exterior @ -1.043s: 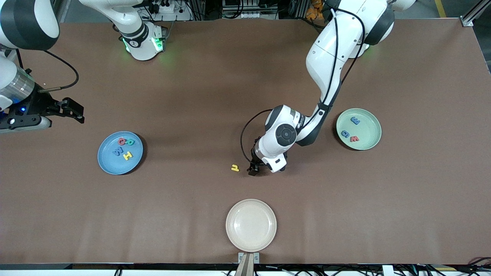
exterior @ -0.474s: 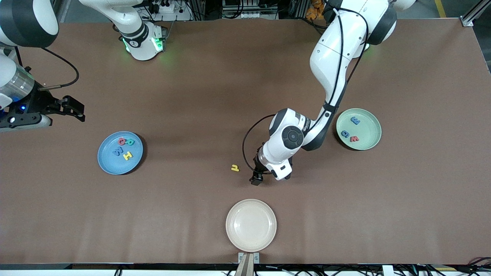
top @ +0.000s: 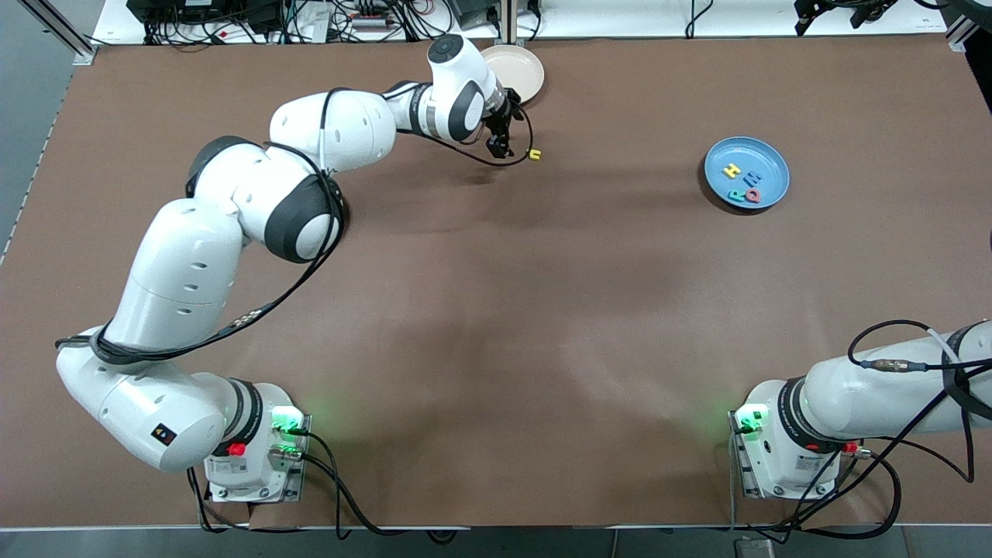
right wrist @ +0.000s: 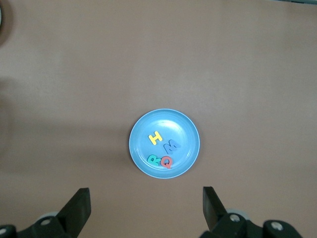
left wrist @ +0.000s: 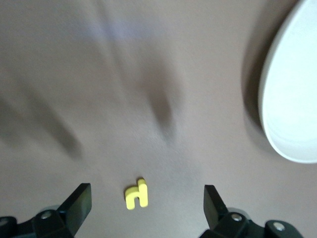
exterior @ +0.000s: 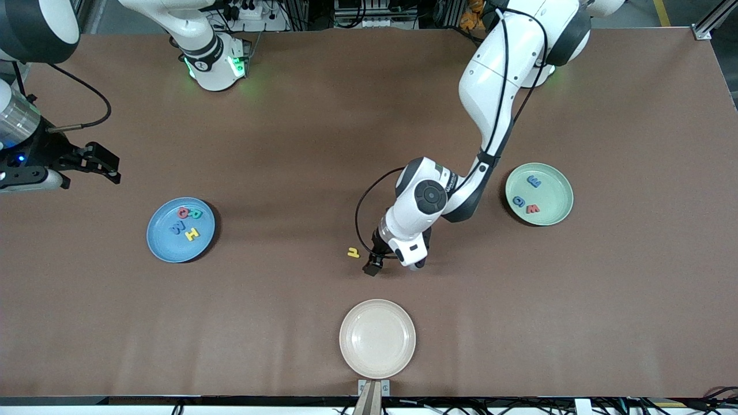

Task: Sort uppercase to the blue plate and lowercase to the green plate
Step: 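Lower the open left gripper down onto the yellow h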

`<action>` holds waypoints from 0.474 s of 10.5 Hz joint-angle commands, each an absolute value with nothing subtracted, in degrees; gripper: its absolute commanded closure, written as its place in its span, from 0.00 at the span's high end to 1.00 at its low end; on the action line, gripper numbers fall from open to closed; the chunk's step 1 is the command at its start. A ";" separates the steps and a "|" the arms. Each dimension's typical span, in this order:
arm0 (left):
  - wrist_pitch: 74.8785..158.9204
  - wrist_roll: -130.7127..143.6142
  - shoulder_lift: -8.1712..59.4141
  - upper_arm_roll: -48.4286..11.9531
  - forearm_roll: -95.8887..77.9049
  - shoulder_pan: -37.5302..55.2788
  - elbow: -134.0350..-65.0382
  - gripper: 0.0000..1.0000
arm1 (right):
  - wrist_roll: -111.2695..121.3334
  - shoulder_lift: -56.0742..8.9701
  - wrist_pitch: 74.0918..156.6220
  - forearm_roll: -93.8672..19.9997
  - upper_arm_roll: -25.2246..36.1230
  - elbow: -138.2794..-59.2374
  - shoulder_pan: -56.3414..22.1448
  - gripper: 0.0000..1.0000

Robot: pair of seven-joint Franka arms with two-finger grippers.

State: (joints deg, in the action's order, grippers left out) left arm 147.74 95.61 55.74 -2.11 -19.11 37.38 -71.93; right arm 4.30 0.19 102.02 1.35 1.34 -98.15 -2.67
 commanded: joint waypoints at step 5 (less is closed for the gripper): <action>153.37 96.40 58.62 -2.29 -23.45 38.06 -70.32 1.00 | 3.96 -0.44 100.37 0.44 0.53 -95.54 -2.37 1.00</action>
State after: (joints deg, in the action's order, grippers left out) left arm 152.39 95.22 57.22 -2.16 -20.57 38.07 -71.93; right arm 4.30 0.09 101.75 1.26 0.95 -97.31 -2.78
